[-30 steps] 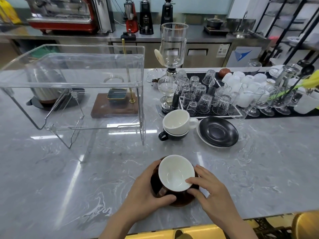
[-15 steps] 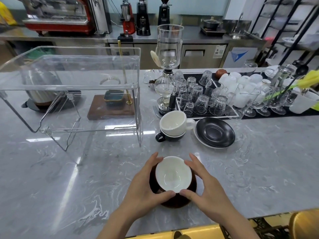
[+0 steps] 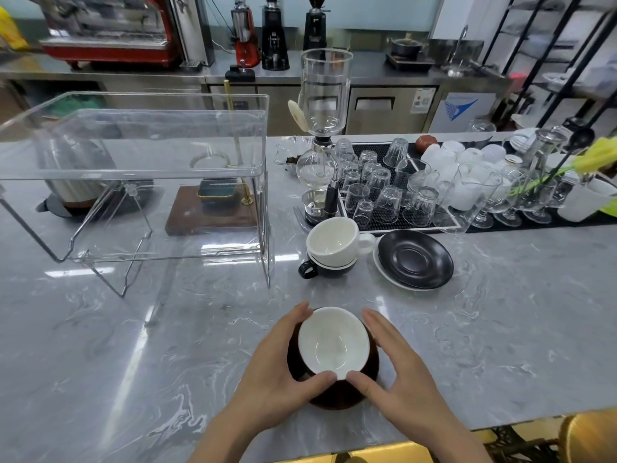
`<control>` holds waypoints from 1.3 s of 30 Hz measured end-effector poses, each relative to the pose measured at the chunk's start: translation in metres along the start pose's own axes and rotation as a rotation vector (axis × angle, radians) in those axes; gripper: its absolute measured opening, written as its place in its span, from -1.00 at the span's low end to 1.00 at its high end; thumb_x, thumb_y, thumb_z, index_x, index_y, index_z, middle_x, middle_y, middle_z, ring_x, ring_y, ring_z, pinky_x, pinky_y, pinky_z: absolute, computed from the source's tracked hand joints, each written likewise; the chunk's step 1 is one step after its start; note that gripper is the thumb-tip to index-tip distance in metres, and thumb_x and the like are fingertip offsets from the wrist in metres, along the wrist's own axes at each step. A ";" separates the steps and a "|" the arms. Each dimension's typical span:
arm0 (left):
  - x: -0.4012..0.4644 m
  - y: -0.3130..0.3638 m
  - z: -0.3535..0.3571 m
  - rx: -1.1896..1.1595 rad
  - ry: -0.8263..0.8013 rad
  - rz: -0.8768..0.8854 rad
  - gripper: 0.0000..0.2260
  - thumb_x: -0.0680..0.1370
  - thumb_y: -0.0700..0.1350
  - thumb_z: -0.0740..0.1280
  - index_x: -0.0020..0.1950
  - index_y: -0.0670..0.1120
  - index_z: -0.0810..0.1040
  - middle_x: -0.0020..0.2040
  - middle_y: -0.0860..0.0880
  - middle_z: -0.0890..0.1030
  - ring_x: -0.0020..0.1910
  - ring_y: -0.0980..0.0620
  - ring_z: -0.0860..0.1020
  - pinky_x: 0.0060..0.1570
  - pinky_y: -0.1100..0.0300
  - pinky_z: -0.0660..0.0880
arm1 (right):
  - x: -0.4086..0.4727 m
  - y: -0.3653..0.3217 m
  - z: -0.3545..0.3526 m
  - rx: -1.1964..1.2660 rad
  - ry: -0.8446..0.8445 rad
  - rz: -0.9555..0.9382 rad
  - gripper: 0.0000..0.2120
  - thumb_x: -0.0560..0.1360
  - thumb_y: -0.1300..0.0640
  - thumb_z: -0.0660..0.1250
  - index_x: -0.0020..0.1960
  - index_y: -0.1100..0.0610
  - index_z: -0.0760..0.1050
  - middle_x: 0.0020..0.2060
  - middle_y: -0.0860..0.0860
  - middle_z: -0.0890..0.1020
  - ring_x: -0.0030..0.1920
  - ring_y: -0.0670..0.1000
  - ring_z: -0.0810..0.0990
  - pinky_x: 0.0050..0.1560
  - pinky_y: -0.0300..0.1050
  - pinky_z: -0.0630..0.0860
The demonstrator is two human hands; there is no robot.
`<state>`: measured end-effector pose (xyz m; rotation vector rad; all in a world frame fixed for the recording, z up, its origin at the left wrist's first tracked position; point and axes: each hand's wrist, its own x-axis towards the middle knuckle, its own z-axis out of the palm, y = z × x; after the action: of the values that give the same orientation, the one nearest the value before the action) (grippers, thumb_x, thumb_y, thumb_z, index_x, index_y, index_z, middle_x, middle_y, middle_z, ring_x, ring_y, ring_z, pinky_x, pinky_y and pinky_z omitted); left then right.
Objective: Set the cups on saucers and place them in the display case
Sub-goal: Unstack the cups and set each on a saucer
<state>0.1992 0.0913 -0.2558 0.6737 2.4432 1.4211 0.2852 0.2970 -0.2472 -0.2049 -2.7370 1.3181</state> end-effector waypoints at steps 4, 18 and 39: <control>0.005 0.002 0.000 -0.041 0.057 -0.017 -0.21 0.31 0.22 0.49 0.48 0.30 0.24 0.39 0.35 0.46 0.38 0.32 0.43 0.42 0.19 0.39 | 0.002 0.000 -0.002 -0.040 0.011 -0.002 -0.26 0.42 -0.11 0.48 0.42 -0.37 0.10 0.39 -0.55 0.14 0.40 -0.53 0.05 0.24 -0.67 0.03; 0.039 0.008 0.000 -0.069 0.147 -0.019 -0.36 0.42 0.16 0.45 0.46 0.24 0.32 0.35 0.35 0.50 0.35 0.32 0.45 0.38 0.15 0.44 | 0.029 0.006 -0.020 -0.012 0.030 0.002 -0.32 0.48 -0.13 0.40 0.52 -0.18 0.19 0.48 -0.40 0.16 0.45 -0.45 0.05 0.32 -0.62 0.00; 0.134 0.023 0.004 -0.018 0.226 -0.102 -0.21 0.31 0.24 0.47 0.49 0.04 0.37 0.41 0.18 0.47 0.39 0.22 0.44 0.42 0.06 0.42 | 0.123 0.023 -0.072 0.031 0.140 -0.118 -0.60 0.49 0.00 0.37 0.32 -0.04 0.50 0.32 -0.17 0.45 0.38 -0.17 0.39 0.38 -0.28 0.31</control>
<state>0.0911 0.1716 -0.2340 0.3966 2.5866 1.5520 0.1761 0.3860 -0.2169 -0.1261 -2.5689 1.2645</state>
